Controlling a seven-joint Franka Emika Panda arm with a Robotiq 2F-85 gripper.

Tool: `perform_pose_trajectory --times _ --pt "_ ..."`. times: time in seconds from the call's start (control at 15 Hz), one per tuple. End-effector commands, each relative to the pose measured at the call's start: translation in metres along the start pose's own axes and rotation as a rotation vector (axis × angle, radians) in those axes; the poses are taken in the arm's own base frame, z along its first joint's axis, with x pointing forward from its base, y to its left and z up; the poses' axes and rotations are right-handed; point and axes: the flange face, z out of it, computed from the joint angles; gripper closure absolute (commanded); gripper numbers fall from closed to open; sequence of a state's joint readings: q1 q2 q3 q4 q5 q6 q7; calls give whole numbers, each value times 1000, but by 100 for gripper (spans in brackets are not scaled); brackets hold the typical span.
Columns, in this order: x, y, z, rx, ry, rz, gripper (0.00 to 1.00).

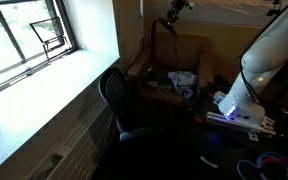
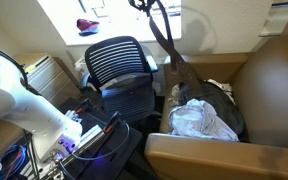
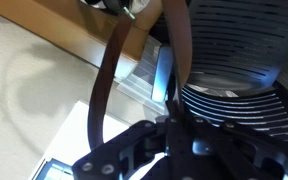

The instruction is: Remove the belt from the sofa and put it on the black chair

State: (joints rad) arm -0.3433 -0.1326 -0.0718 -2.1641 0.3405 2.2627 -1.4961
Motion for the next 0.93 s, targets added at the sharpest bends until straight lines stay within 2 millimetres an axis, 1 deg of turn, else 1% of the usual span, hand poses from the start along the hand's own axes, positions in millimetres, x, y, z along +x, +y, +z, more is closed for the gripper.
perform_pose_trajectory --times 0.0,0.07,0.13,0.2,0.27,0.33,0.4,0.47,0.53,0.6,0.73,0.87 --pt "-31 -44 -46 -72 -35 48 99" --pt "-49 -28 -52 -66 -63 125 99" --pt "-72 -12 -60 -65 -79 204 99" --pt "-40 -27 -56 -67 -52 117 99" --pt "-53 -25 -61 -72 -55 141 95" --pt "-55 -24 -61 -70 -52 144 95" --pt "-53 -25 -58 -66 -50 139 95" --pt "-41 -33 -36 -43 -89 85 99" --pt "-25 -56 -13 19 -130 16 99" --pt "-16 -75 5 67 -144 -20 99" --pt "10 -118 27 162 -169 -96 99" --pt "40 -157 40 254 -215 -188 99"
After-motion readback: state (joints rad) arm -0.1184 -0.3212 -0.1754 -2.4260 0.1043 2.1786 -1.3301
